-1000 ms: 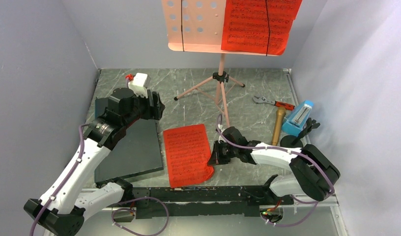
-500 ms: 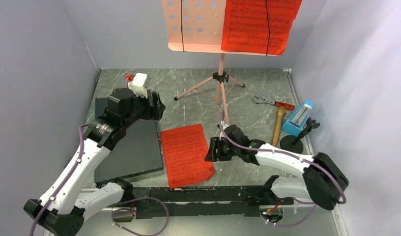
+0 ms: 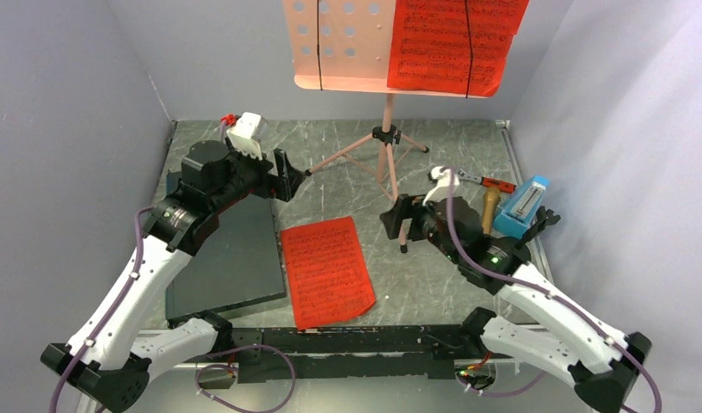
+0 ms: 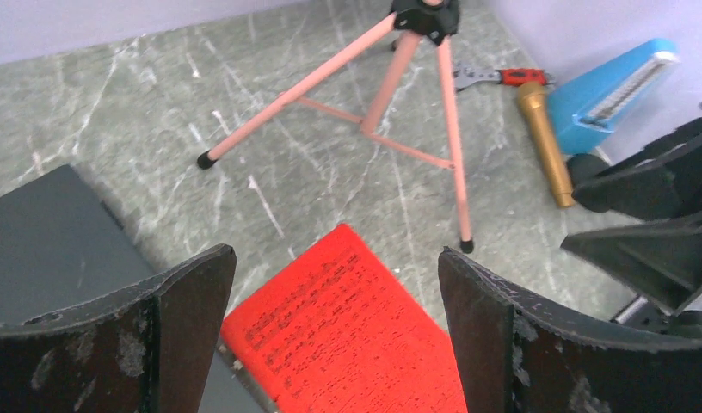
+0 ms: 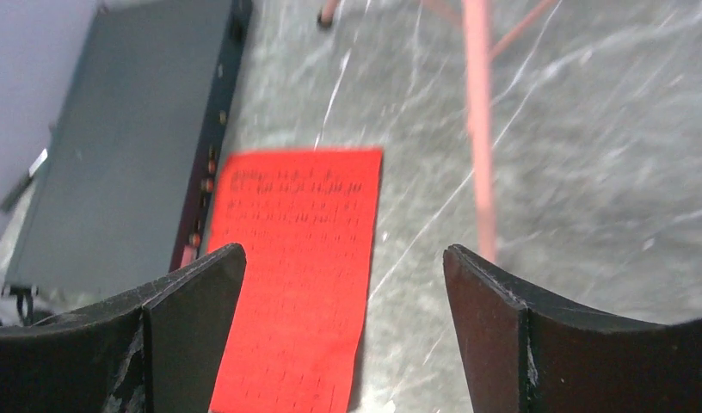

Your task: Pack up the instrument practice props

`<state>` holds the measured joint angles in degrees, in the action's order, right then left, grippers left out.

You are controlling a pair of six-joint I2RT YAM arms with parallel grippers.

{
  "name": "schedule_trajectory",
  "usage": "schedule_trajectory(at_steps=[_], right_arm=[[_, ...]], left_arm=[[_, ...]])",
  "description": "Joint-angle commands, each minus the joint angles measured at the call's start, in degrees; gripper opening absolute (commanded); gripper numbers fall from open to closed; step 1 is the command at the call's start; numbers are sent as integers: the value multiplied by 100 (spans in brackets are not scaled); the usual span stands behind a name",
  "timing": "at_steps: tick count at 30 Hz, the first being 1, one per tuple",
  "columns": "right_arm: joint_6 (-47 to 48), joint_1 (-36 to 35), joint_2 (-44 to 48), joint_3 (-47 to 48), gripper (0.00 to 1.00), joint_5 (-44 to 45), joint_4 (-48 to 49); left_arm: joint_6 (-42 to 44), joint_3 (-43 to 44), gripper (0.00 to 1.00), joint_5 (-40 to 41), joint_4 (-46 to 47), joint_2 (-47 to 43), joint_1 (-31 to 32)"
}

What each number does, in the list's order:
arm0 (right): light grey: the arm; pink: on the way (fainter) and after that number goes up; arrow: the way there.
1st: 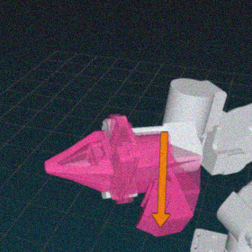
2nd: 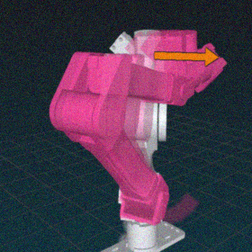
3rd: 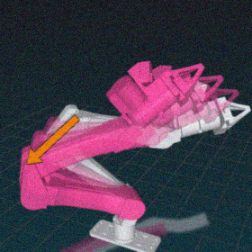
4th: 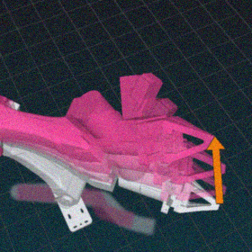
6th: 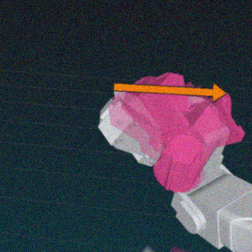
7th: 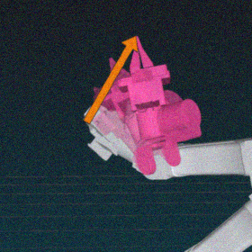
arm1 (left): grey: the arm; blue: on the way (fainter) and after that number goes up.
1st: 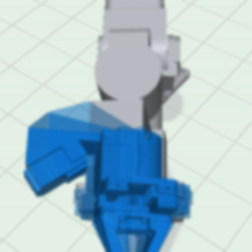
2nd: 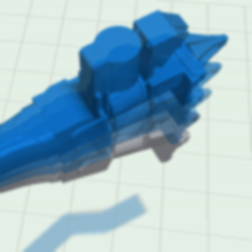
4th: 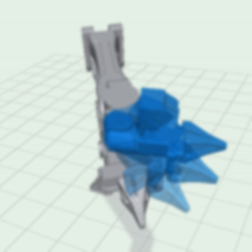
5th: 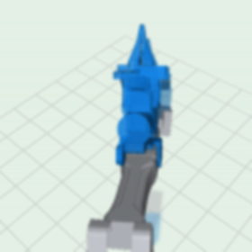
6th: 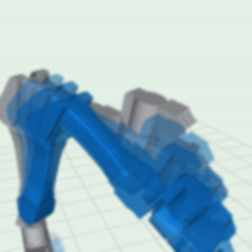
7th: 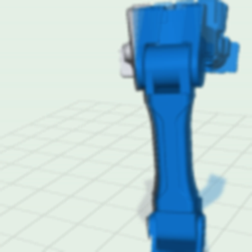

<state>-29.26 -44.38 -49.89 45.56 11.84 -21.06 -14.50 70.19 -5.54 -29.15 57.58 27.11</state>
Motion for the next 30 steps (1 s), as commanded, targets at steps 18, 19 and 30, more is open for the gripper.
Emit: schedule_trajectory(at_steps=[18,19,30], right_arm=[[2446,2069,-282,3598,88,-580,-210],[2483,2174,-355,3750,87,-714,-243],[2879,2728,-1102,5055,84,-1307,-85]], left_arm=[[-597,2581,92,-1268,1561,1586,687],[-599,2743,91,-1283,1595,1717,723],[-644,4300,90,-1196,2070,3078,986]])
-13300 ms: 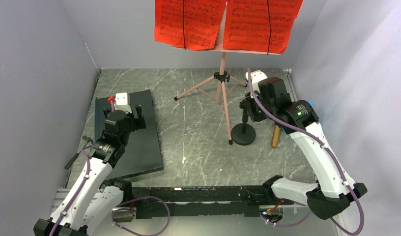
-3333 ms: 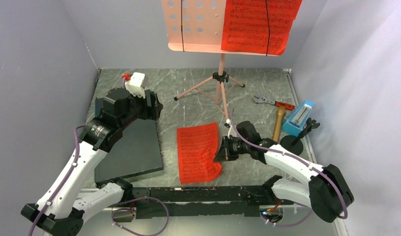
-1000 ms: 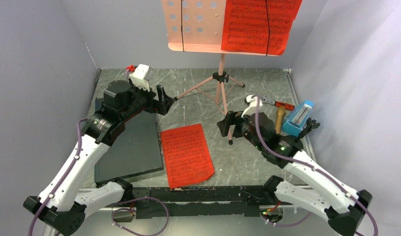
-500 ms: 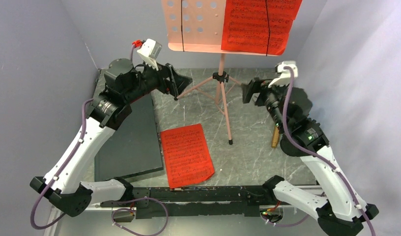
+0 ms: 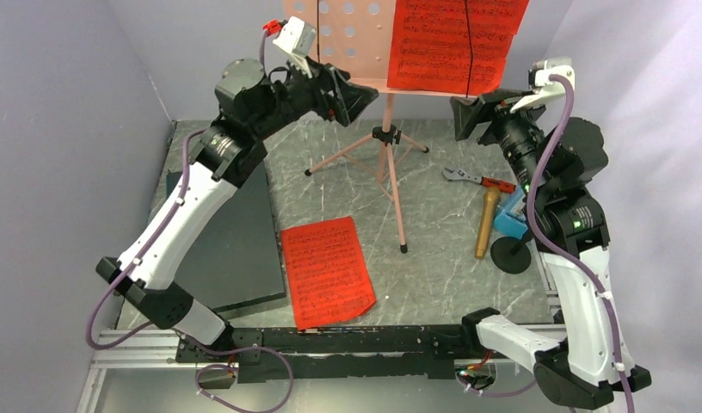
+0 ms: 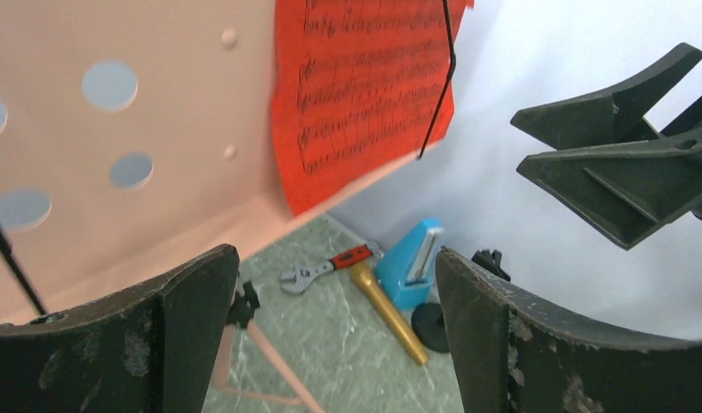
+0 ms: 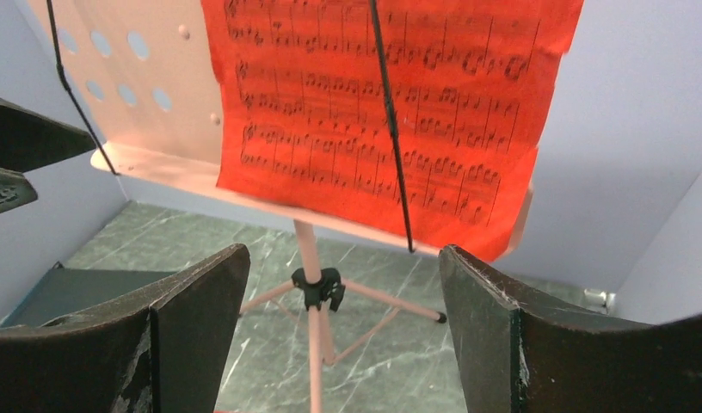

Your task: Pack up the instrument practice props

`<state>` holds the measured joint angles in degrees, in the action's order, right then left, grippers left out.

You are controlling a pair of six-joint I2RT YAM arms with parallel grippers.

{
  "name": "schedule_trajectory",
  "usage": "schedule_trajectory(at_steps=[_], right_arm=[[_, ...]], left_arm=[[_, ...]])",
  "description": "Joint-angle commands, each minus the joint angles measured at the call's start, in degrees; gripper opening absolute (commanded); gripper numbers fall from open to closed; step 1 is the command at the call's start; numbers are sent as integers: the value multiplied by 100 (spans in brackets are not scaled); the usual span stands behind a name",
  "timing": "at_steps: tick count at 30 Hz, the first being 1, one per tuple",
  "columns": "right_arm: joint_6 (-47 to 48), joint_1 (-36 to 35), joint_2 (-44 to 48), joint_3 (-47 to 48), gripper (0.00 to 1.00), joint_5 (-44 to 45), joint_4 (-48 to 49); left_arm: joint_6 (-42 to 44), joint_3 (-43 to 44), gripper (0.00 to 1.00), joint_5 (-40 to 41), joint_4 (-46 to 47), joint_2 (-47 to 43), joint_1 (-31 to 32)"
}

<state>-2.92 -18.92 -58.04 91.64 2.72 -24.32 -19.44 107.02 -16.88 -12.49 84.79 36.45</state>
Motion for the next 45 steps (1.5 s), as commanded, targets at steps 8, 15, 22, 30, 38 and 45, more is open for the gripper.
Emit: schedule_trajectory(at_steps=[8,15,22,30,38,45], right_arm=[[108,630,-1029,1255,78,-1126,621],[-78,948,-1471,1699,68,-1500,805],[-171,1129,-1611,1758,59,-1820,893],[-286,1197,-1706,1708,35,-2133,1017],[-306,1241,-1772,1674,13,-2241,1060],[-299,1287,-1740,1608,0,-2215,1078]], left_arm=[[-91,1653,90,158,334,1258,73],[-270,1984,88,152,470,1718,70],[-427,2073,80,265,526,1994,73],[-655,2207,72,138,510,2222,68],[-889,2137,60,-41,612,2301,68],[-871,2016,36,-74,767,2188,73]])
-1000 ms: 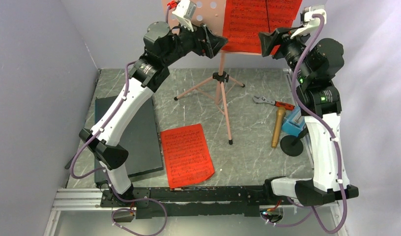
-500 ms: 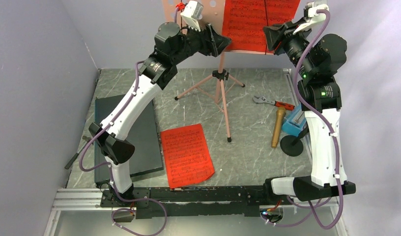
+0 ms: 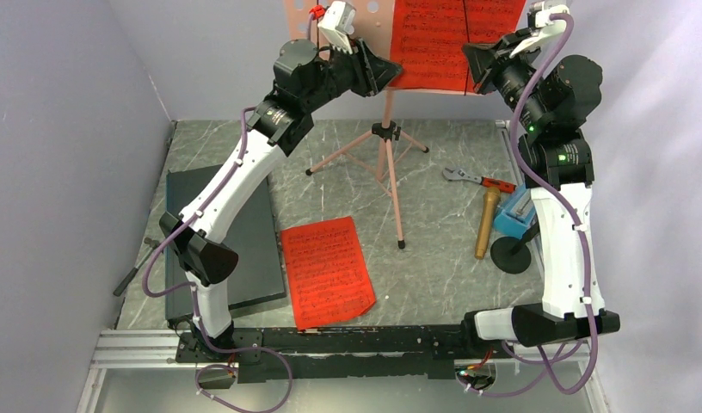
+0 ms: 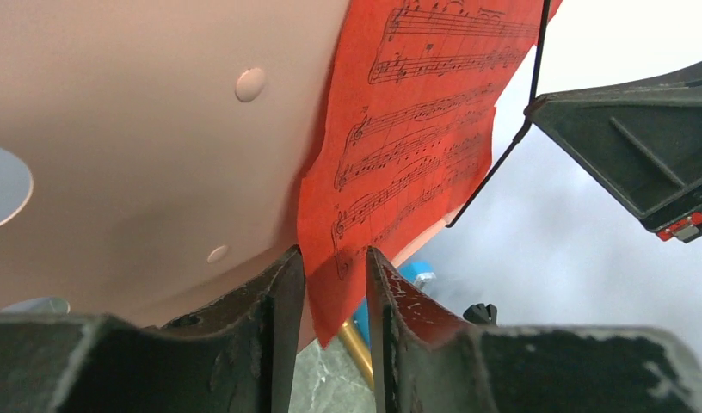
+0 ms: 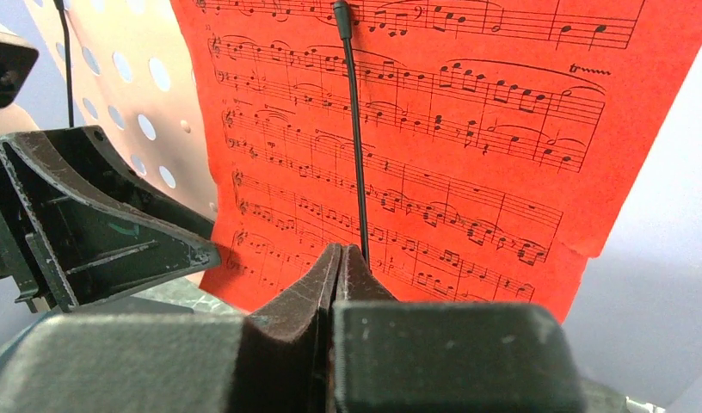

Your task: Pack up the instrument practice props

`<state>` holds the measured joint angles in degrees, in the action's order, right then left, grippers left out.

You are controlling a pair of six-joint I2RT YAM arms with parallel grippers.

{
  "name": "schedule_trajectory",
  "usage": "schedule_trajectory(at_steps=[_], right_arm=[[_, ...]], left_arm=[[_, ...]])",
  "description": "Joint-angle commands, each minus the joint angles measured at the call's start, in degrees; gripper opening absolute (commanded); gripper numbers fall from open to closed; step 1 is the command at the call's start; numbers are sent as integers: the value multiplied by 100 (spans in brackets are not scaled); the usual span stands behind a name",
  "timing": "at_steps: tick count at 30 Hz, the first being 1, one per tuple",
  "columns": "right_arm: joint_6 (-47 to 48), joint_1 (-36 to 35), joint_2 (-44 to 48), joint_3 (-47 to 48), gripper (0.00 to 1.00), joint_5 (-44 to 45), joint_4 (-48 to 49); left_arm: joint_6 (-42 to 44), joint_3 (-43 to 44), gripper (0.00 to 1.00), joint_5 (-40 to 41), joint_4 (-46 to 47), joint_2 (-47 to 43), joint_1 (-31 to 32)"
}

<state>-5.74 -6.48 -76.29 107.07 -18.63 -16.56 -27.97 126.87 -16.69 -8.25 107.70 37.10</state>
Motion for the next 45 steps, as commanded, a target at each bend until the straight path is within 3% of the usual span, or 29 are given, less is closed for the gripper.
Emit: schedule_trajectory(at_steps=[1,5,11,26,30,32,45], right_arm=[[-15,57,92,47,0,-79,302],[-7,78,127,-6,0,-79,309],[-92,149,181,-84,0,-101,344],[-200,263,314,-200,0,-199,425],[-236,271,300,-242,25,-259,456],[-273,276,255,-234,32,-316,479],[-521,270,-179,-1,34,-736,626]], left_arm=[[-5,13,33,-90,354,-119,8],[19,-120,25,-89,447,-210,1],[94,-257,3,-40,456,-329,3],[268,-574,3,135,570,-592,7],[270,-589,3,123,573,-625,8],[274,-600,3,127,583,-643,7],[299,-626,3,115,554,-683,29]])
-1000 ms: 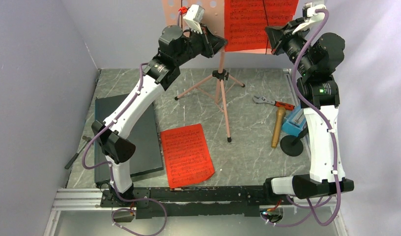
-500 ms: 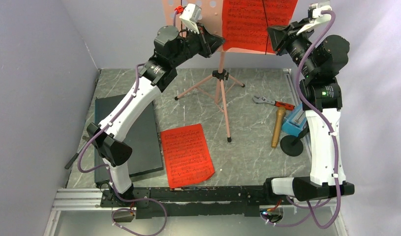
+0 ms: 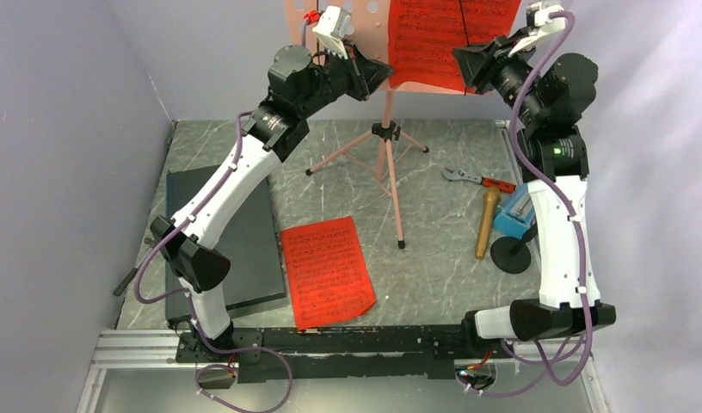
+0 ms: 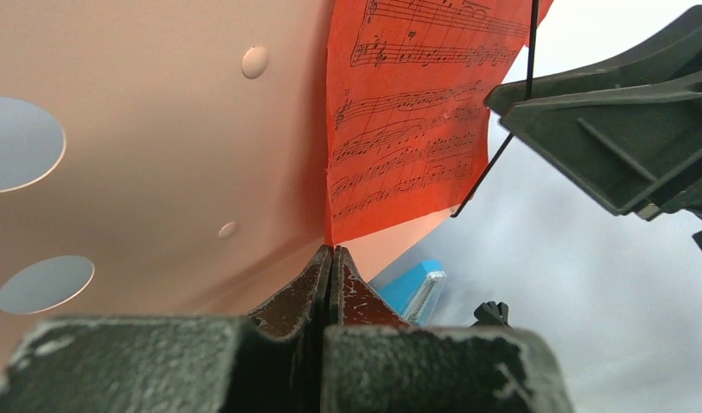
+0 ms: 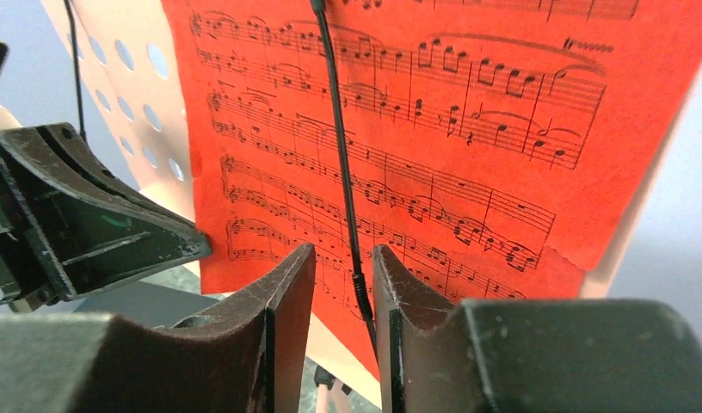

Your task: Pack up the instrument practice props

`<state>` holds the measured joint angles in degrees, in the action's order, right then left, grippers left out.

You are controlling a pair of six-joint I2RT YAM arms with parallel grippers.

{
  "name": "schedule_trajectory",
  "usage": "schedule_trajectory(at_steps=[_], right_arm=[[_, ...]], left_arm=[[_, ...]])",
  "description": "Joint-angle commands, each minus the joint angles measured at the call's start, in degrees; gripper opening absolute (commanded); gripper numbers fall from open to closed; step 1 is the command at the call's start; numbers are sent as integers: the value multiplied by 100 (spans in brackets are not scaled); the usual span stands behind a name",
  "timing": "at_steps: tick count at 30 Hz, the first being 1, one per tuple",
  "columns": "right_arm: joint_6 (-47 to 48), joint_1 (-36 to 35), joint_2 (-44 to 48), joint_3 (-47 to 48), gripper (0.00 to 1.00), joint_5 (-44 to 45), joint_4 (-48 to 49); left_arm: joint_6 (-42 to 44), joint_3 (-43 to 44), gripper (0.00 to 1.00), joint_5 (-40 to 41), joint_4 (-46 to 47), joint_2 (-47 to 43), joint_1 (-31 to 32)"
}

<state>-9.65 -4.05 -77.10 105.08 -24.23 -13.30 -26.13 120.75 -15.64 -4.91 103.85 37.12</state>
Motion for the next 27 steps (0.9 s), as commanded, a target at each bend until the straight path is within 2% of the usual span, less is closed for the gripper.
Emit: schedule_trajectory(at_steps=[1,4,7,23,24,26,27], right_arm=[[-125,28,-114,210,33,-177,298],[-120,34,-147,256,20,-163,306],[-93,41,-119,257,0,-74,295],[-313,256,237,-106,0,-209,499],[-329,258,239,-110,0,-246,503],[-357,256,239,-125,0,-332,512],[-368,259,237,-132,0,-377,519]], left_arm=[[129,-30,3,22,218,-318,32],[171,-74,3,62,214,-369,38],[240,-139,3,136,214,-444,35],[358,-483,3,298,198,-718,40],[367,-497,5,294,204,-717,34],[386,-508,22,272,252,-694,36],[384,-501,28,243,275,-669,38]])
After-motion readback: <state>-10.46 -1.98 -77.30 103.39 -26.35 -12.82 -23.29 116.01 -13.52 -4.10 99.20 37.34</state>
